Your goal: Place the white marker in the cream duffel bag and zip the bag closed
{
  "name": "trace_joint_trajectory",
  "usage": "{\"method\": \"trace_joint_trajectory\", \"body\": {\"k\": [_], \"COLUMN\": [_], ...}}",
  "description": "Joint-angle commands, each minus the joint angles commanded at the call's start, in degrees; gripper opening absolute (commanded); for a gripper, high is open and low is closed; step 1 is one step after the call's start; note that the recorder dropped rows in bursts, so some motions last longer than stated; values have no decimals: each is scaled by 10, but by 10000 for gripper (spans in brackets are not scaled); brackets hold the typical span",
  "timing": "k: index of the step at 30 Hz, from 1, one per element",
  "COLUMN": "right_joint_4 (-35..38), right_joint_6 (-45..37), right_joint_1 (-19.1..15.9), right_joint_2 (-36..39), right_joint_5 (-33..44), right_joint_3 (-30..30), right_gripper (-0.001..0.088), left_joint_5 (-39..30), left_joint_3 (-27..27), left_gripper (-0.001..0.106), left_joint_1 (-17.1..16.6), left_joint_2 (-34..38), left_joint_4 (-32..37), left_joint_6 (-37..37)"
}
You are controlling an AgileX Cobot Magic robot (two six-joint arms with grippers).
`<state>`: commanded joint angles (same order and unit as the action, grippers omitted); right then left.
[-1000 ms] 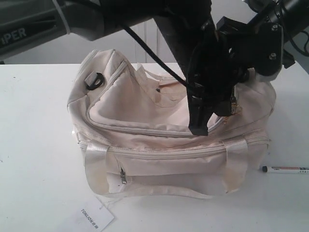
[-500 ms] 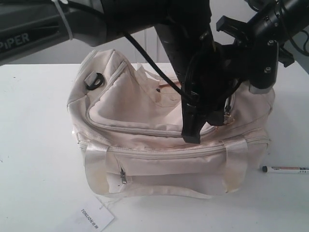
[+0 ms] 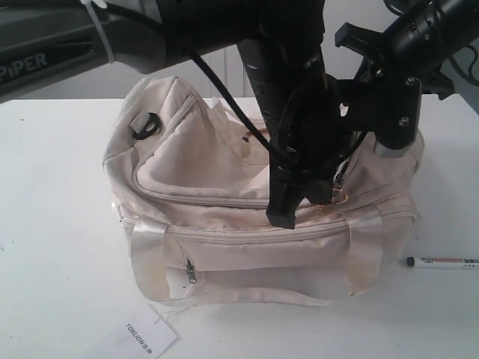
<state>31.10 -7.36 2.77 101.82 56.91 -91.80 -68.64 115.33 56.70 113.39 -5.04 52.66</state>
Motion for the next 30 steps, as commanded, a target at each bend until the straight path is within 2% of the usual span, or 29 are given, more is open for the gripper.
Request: {"method": "trace_joint_trajectory", "body": {"k": [10,22,30], "right_joint_4": [0,0,0], "right_joint_6": [-8,-95,-67], "right_joint_1": [0,0,0], "right_joint_2": [0,0,0], "right_joint_5": [0,12,33], "right_joint_3": [0,0,0], "right_gripper": [0,0,0], "left_joint_5": [-13,-13,-9], "left_joint_3": [0,0,1], "left_gripper": [0,0,0], "left_joint_1": [0,0,0], "left_joint_2": [0,0,-7], "left_joint_4": [7,25,19], "left_joint_6": [-1,-1,-24]}}
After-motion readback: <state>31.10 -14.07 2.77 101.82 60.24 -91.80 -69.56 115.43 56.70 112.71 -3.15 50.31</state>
